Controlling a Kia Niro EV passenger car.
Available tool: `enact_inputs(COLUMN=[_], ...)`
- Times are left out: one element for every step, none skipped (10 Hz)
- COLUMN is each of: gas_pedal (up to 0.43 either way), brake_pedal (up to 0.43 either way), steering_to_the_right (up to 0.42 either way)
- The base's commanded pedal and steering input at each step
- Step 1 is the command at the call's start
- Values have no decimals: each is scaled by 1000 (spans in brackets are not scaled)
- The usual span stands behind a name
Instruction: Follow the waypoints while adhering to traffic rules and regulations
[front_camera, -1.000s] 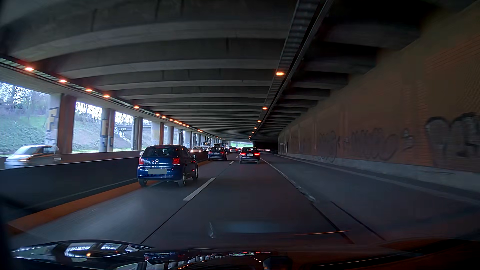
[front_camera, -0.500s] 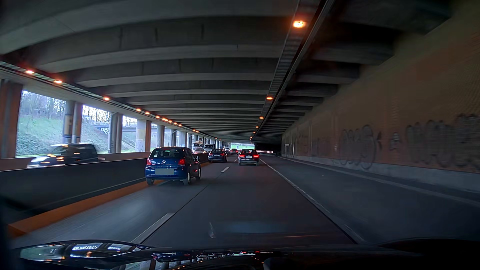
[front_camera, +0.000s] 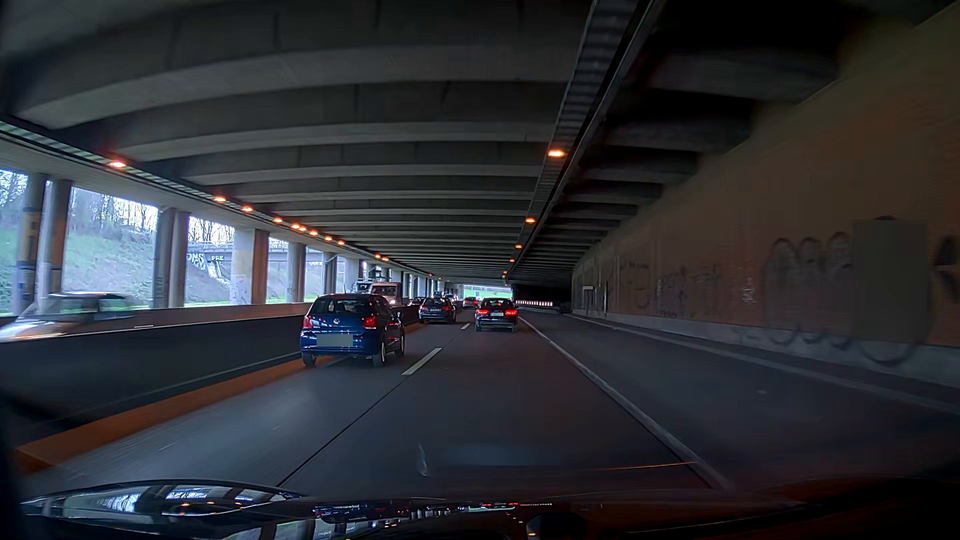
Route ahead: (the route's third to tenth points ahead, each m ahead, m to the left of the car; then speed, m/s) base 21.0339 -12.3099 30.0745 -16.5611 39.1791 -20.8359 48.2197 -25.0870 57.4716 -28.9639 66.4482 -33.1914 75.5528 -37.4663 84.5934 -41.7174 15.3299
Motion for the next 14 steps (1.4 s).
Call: enact_inputs(gas_pedal=[150, 150, 150, 150, 150, 150, 150, 150, 150, 150, 150, 150, 150, 150], brake_pedal=[0, 0, 0, 0, 0, 0, 0, 0, 0, 0, 0, 0, 0, 0], steering_to_the_right=[-6, -5, -5, -5, -5, -5, -5, -5, -5, -4, -4, -4, -4, -4])
